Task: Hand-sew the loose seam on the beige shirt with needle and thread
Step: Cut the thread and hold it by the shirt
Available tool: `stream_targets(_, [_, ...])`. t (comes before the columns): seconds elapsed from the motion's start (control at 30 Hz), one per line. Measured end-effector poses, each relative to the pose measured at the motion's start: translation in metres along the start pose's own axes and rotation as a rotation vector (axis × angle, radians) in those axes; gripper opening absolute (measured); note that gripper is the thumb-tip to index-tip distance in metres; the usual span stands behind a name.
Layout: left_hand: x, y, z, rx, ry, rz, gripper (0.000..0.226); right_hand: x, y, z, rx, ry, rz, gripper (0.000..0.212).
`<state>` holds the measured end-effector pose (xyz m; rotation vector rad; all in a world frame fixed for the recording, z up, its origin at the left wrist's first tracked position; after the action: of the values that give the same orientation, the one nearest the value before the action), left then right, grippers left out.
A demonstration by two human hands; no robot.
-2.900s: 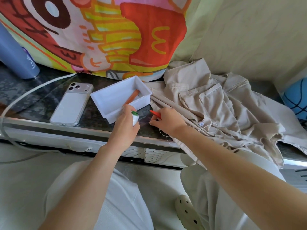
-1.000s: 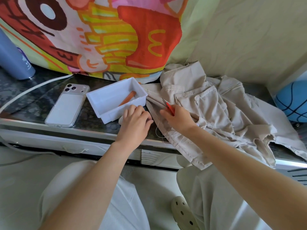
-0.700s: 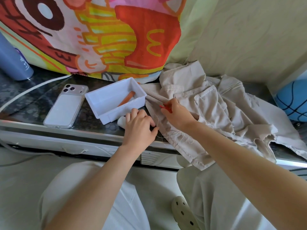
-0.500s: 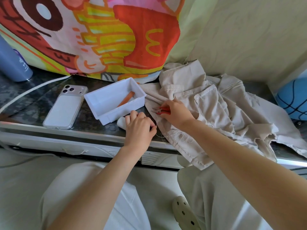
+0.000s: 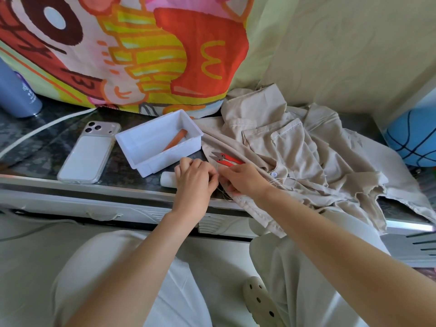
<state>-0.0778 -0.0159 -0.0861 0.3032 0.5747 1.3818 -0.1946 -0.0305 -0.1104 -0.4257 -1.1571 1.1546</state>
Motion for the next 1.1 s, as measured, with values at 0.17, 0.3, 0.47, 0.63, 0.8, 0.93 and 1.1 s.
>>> stream_targets(0.17, [0.003,0.000,0.000,0.045,-0.001,-0.015,0.007,0.006,-0.003,-0.006,-0.189,-0.051,-0.115,0.032])
stream_targets(0.3, [0.004,0.000,-0.001,0.071,0.002,-0.033,0.008,0.007,-0.003,-0.002,-0.325,-0.050,-0.089,0.022])
stream_targets(0.47, [0.005,0.002,0.000,0.022,-0.029,-0.117,0.009,0.010,-0.001,0.007,-0.255,-0.014,-0.024,0.028])
stream_targets(0.63, [0.006,-0.001,0.023,-0.170,-0.093,-0.081,0.031,0.010,-0.001,0.012,-0.197,0.011,0.001,0.024])
stream_targets(0.8, [0.012,-0.028,0.035,-0.334,-0.226,0.063,0.038,0.008,0.003,0.012,-0.161,-0.011,-0.012,0.015])
stream_targets(0.93, [0.008,-0.033,0.036,-0.334,-0.178,0.101,0.028,0.008,0.002,0.009,-0.167,-0.035,-0.023,0.012])
stream_targets(1.1, [-0.010,-0.016,0.028,-0.225,-0.077,0.046,0.035,0.008,-0.001,0.006,-0.177,-0.047,-0.011,0.013])
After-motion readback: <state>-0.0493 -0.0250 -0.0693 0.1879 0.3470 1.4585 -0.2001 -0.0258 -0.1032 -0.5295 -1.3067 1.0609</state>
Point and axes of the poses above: each hand's wrist, its own x-axis away from the middle knuckle, its own z-axis out of the back of the hand, y = z × x, the point moved 6 cm from there along -x, towards the middle knuckle, and after that the axes turned 5 degrees about x, right-handed, at the moved point
